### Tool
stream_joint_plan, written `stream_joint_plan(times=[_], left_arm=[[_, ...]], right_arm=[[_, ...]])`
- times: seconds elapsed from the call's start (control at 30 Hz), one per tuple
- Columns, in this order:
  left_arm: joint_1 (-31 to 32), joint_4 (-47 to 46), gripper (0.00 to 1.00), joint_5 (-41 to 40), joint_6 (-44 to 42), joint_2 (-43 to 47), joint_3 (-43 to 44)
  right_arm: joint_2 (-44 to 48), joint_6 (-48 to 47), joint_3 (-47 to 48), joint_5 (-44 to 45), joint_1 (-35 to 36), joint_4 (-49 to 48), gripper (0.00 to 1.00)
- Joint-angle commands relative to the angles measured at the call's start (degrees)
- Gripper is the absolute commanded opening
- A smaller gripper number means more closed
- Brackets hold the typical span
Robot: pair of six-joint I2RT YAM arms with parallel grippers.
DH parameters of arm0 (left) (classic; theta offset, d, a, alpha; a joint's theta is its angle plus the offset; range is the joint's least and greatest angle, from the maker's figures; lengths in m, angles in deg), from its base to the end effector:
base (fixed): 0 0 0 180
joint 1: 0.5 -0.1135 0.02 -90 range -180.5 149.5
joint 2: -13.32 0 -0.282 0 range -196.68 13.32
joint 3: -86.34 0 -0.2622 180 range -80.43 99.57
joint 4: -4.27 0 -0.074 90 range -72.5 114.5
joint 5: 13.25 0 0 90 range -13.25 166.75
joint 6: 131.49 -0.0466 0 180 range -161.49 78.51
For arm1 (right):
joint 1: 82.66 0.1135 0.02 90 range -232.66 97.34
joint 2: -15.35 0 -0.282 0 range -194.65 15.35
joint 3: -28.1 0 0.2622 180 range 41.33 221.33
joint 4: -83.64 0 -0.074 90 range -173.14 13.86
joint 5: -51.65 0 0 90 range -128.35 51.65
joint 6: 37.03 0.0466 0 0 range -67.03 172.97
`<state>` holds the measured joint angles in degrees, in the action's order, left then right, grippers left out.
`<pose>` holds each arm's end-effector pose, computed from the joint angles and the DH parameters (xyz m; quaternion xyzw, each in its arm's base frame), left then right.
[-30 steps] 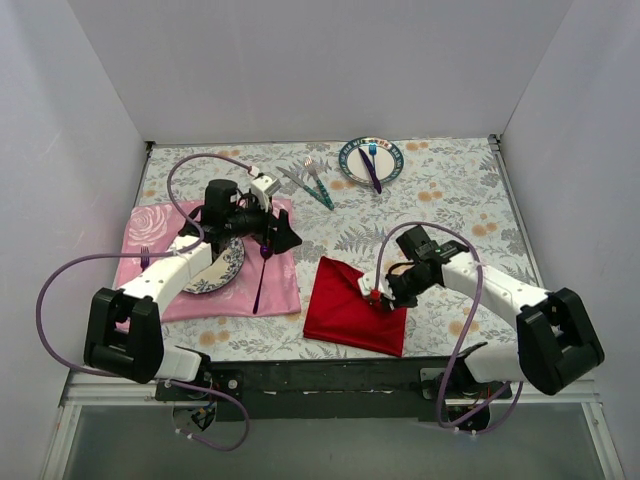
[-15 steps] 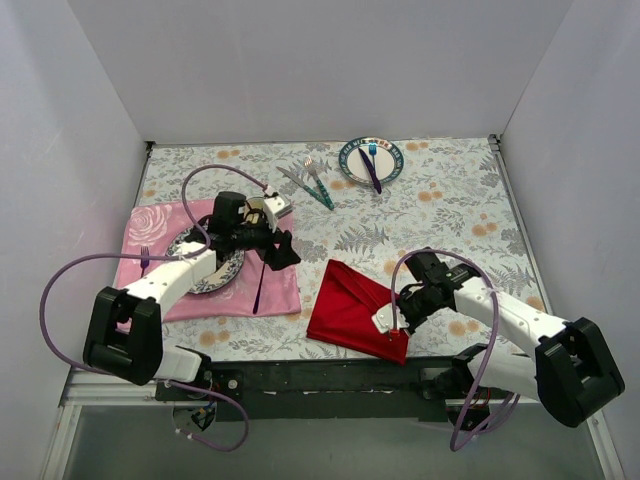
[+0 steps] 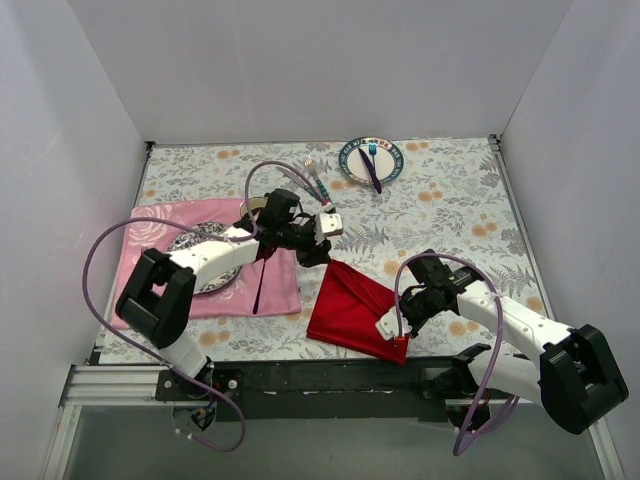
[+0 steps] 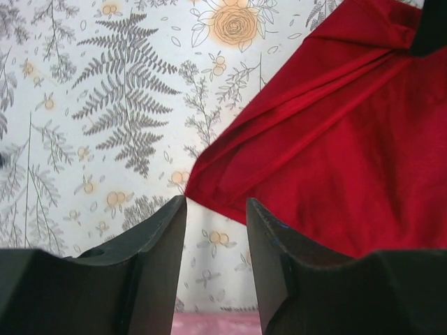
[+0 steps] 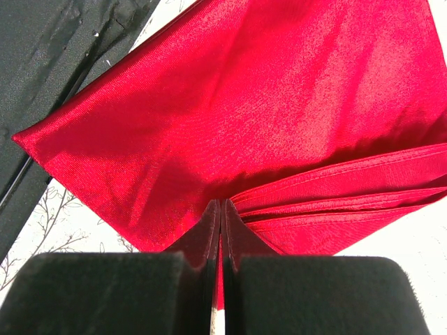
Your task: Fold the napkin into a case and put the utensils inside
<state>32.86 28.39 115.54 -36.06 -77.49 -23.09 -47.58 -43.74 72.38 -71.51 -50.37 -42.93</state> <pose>0.2753 -0.2162 0.2276 0.3348 0.8126 -0.4102 0.2434 0.1342 0.1150 0.1732 -0.8736 0.3675 0.1589 0.2765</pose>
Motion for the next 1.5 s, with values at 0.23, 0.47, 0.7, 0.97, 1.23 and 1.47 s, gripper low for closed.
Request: stream_joint_plan(times=[0.23, 0.47, 0.7, 0.97, 1.23, 1.47], left_arm=[[5.0, -1.1, 0.41, -1.3, -19.6, -11.1, 6.4], [6.4, -3.5, 0.41, -2.5, -19.8, -13.8, 7.3], [7.2, -3.9, 0.42, -1.7, -20.2, -15.2, 7.8], [7.2, -3.9, 0.36, -1.4, -20.7, -18.0, 9.0], [7.1, -3.9, 0.33, 0.2, -20.7, -17.8, 9.4], [7.1, -2.5, 0.25, 1.0, -20.9, -19.6, 11.0]], right_arm=[[1.1, -1.5, -0.2, -1.8, 0.2, 0.8, 0.01], [1.7, -1.7, -0.3, -2.2, 0.3, 0.8, 0.01], [1.7, -1.7, -0.1, -2.3, 0.3, 0.8, 0.01], [1.9, -1.9, 0.3, -2.3, 0.2, 1.0, 0.01], [1.1, -1.9, 0.7, -2.4, 0.2, 0.8, 0.01], [0.7, -1.7, 1.2, -2.4, 0.3, 0.8, 0.01]])
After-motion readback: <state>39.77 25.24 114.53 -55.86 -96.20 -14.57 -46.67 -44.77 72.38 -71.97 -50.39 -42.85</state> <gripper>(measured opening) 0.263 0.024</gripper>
